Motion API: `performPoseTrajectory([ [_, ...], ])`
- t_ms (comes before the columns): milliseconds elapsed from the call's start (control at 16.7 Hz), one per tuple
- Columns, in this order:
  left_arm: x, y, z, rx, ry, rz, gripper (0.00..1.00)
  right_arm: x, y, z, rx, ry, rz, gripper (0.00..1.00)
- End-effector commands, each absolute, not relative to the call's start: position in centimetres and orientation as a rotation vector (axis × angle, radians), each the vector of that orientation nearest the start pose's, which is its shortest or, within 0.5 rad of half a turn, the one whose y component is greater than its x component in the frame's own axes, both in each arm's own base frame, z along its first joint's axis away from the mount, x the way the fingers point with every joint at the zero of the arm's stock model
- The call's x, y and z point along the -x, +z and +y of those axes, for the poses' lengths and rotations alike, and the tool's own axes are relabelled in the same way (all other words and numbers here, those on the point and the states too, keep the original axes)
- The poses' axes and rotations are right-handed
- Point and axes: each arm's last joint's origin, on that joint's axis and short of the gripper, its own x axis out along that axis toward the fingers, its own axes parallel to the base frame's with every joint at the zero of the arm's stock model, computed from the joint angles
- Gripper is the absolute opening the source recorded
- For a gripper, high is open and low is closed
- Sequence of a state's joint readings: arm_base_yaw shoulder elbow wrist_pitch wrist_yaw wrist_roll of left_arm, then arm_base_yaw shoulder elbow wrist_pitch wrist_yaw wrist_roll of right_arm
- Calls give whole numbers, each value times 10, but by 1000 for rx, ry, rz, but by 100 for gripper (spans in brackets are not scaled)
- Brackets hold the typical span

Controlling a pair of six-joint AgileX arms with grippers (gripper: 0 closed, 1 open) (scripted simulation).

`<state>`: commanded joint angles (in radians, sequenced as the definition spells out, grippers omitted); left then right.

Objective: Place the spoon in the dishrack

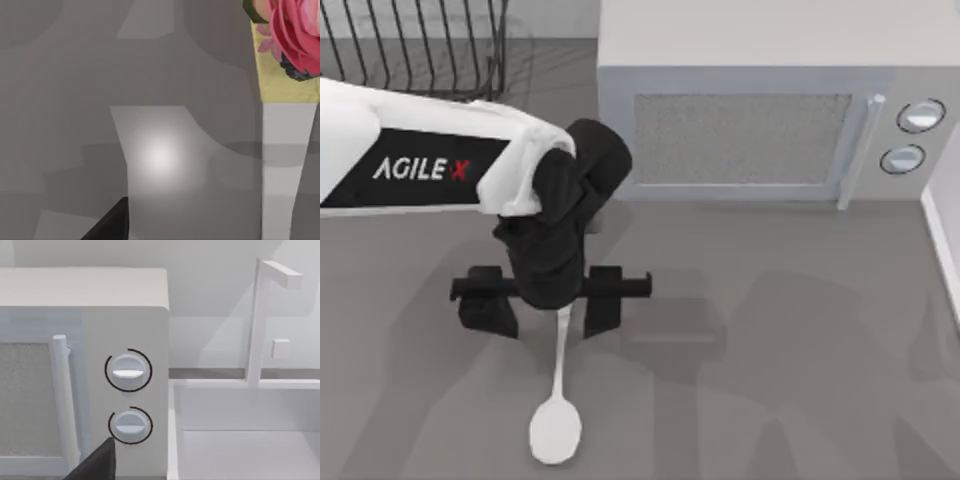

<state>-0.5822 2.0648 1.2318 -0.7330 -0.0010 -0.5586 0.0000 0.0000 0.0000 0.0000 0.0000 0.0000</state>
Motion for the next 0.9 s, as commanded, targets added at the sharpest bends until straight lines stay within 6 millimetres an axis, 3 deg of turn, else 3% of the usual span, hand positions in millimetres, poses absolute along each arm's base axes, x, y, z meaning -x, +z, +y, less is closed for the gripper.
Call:
performPoseTrajectory([
  [360, -303, 92, -196, -12, -13, 1565, 0, -106, 160, -1, 0, 0, 0, 100],
  [420, -302, 114, -195, -18, -19, 1532, 0, -106, 160, -1, 0, 0, 0, 100],
  [660, -309, 130, -200, -18, -21, 1530, 0, -106, 160, -1, 0, 0, 0, 100],
  [900, -319, 183, -208, -21, -16, 1538, 0, -106, 160, -1, 0, 0, 0, 100],
])
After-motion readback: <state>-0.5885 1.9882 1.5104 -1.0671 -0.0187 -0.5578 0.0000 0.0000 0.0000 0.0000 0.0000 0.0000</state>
